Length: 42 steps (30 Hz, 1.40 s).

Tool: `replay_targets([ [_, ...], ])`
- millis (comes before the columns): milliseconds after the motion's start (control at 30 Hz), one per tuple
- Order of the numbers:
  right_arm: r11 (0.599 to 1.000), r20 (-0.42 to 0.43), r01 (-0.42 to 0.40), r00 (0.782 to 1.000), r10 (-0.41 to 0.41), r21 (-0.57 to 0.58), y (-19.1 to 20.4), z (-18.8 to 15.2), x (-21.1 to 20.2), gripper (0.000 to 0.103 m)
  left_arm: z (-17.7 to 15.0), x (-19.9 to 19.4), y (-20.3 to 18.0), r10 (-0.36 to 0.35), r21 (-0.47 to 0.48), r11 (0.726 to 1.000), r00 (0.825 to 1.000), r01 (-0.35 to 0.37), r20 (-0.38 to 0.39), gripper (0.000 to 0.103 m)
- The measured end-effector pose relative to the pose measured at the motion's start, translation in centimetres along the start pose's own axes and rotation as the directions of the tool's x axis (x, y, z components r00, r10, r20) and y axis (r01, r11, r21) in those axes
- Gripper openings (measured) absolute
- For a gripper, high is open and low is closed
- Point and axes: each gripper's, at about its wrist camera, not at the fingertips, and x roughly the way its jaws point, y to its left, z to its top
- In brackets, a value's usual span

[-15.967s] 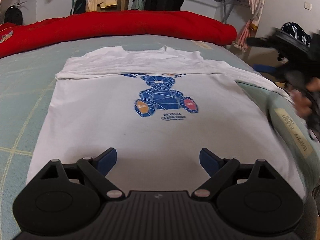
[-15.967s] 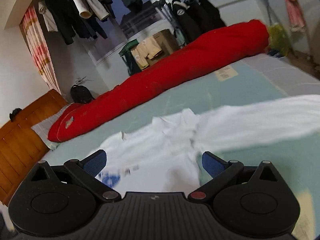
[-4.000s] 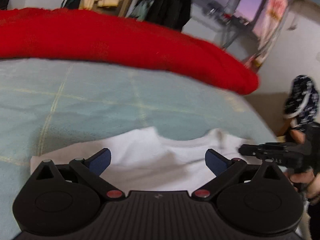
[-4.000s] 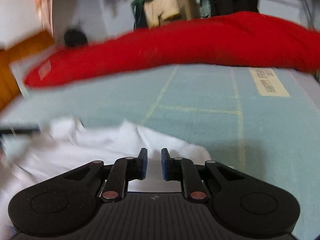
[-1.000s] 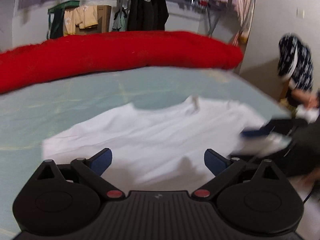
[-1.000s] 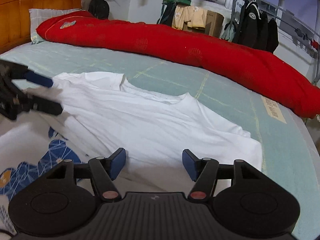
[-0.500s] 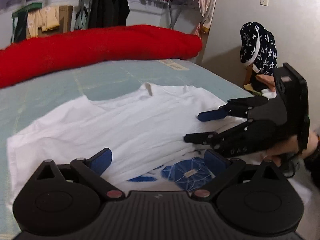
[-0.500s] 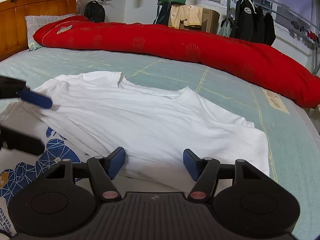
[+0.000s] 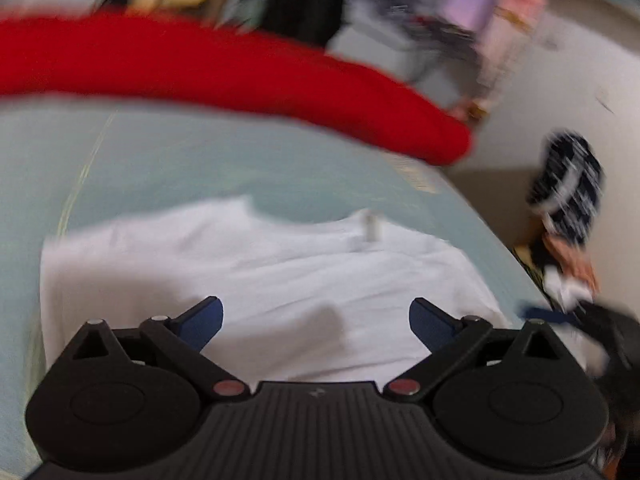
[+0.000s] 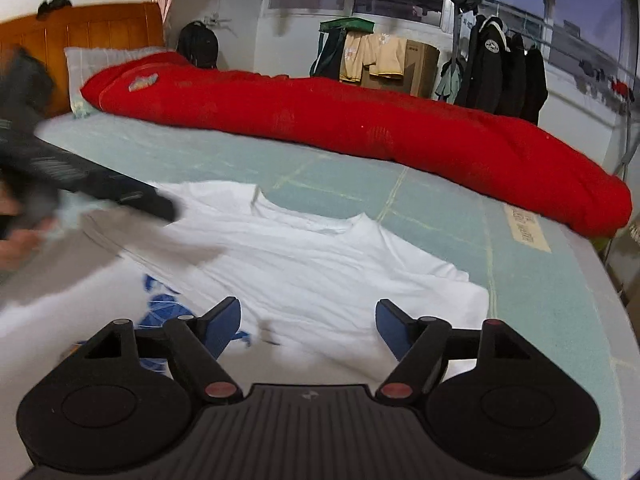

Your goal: Fold clothes

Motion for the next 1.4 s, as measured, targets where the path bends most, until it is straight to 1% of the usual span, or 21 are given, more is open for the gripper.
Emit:
replay_targets([
  [33,1.0,-0.002,0.005,1.0,-0.005,0.003,-0.2,-0.2,-0.5,0.078,-0.1,0.5,1.1,0.03,-0.044,0.999,0.999,-0.03,-0.018,0.099],
  [67,1.0,-0.004,0.009,1.0,-0.009,0.006,-0.4,-0.5,-0.9,0.078,-0.3,0.2,2.0,0.042,-0.058,0.997,0.999,-0.043,-0.017,0.098],
  [100,1.0,-0.007,0.014,1.0,-0.014,0.009,-0.5,-0.7,-1.4,0.078,-0.6,-0.2,2.9,0.053,-0.07,0.996,0.998,-0.054,-0.016,0.094],
  [167,1.0,-0.011,0.023,1.0,-0.023,0.015,-0.9,-1.2,-2.3,0.078,-0.8,-1.7,3.9,0.017,-0.092,0.996,1.0,-0.017,-0.007,0.092],
  [200,0.999,-0.018,0.031,0.999,-0.031,0.02,-1.2,-1.4,-2.7,0.078,-0.8,-2.6,4.0,0.038,-0.102,0.994,0.999,-0.038,-0.003,0.092],
  [267,0.998,-0.04,0.058,0.998,-0.056,0.037,-1.8,-1.9,-3.3,0.078,-0.5,-4.2,3.4,0.115,-0.09,0.989,0.993,-0.115,-0.003,0.092],
  [300,0.996,-0.05,0.071,0.996,-0.069,0.047,-2.1,-2.2,-3.6,0.078,-0.3,-5.0,2.9,0.152,-0.07,0.986,0.988,-0.152,0.002,0.092],
  [333,0.995,-0.06,0.085,0.995,-0.081,0.056,-2.4,-2.4,-3.9,0.078,-0.2,-6.0,2.3,0.162,-0.041,0.986,0.987,-0.161,0.014,0.092],
  [433,0.991,-0.069,0.087,0.994,-0.08,0.1,-2.8,-2.7,-5.3,0.079,-0.2,-8.8,-0.5,0.155,0.046,0.987,0.988,-0.156,0.026,0.093],
  [500,0.991,-0.068,0.071,0.996,-0.063,0.113,-2.3,-2.8,-6.1,0.081,-1.7,-10.0,-3.3,0.144,0.135,0.98,0.99,-0.143,0.009,0.099],
  [533,0.992,-0.066,0.061,0.996,-0.054,0.114,-1.7,-2.9,-6.4,0.084,-2.5,-10.6,-4.7,0.138,0.18,0.974,0.99,-0.136,0.001,0.099],
  [667,0.992,-0.103,-0.001,0.995,0.014,0.126,1.1,-4.3,-5.2,0.086,-7.6,-9.7,-8.4,0.184,0.322,0.935,0.98,-0.151,-0.074,0.099],
  [767,0.993,-0.166,-0.002,0.986,0.022,0.12,2.9,-6.2,-4.0,0.086,-12.2,-9.4,-9.4,0.236,0.411,0.894,0.967,-0.177,-0.097,0.099],
  [833,0.993,-0.204,0.005,0.979,0.02,0.119,3.5,-8.1,-3.9,0.086,-14.8,-10.0,-9.0,0.274,0.405,0.888,0.958,-0.216,-0.09,0.099],
  [867,0.992,-0.205,0.014,0.979,0.012,0.126,3.7,-9.0,-4.3,0.091,-16.0,-10.3,-8.8,0.293,0.402,0.885,0.952,-0.235,-0.087,0.099],
  [900,0.99,-0.197,0.021,0.98,0.007,0.137,3.8,-9.7,-4.8,0.094,-16.9,-11.1,-8.6,0.288,0.37,0.896,0.955,-0.243,-0.069,0.099],
  [933,0.989,-0.195,0.025,0.981,0.004,0.148,3.9,-10.3,-5.3,0.101,-17.7,-11.9,-8.4,0.283,0.337,0.908,0.958,-0.25,-0.051,0.099],
  [967,0.987,-0.198,0.029,0.98,0.002,0.157,4.0,-10.8,-5.7,0.103,-18.6,-12.7,-8.1,0.278,0.303,0.918,0.96,-0.255,-0.032,0.1],
  [1067,0.985,-0.197,0.061,0.98,-0.029,0.162,4.9,-12.0,-7.2,0.103,-20.1,-14.8,-8.3,0.289,0.268,0.923,0.957,-0.277,-0.006,0.1],
  [1300,0.974,-0.202,0.103,0.977,-0.062,0.201,6.5,-13.6,-9.6,0.103,-22.6,-17.4,-9.3,0.299,0.246,0.925,0.954,-0.289,-0.004,0.1],
  [1400,0.972,-0.203,0.123,0.976,-0.081,0.202,7.1,-14.0,-10.1,0.103,-23.6,-18.2,-9.2,0.29,0.22,0.933,0.957,-0.283,0.003,0.101],
])
